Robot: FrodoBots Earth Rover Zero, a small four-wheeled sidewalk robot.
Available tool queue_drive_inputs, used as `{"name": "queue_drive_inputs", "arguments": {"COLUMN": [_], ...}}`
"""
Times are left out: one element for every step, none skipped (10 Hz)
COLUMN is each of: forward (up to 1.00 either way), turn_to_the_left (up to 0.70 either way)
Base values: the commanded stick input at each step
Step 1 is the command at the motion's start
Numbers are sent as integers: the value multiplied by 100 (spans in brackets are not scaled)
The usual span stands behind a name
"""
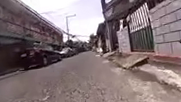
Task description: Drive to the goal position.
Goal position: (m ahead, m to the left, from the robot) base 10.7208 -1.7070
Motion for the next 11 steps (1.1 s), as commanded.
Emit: {"name": "queue_drive_inputs", "arguments": {"forward": [70,70,70,70,70,70,70,70,70,70,70], "turn_to_the_left": [7,8,8,7,7,7,7,7,5,5,5]}}
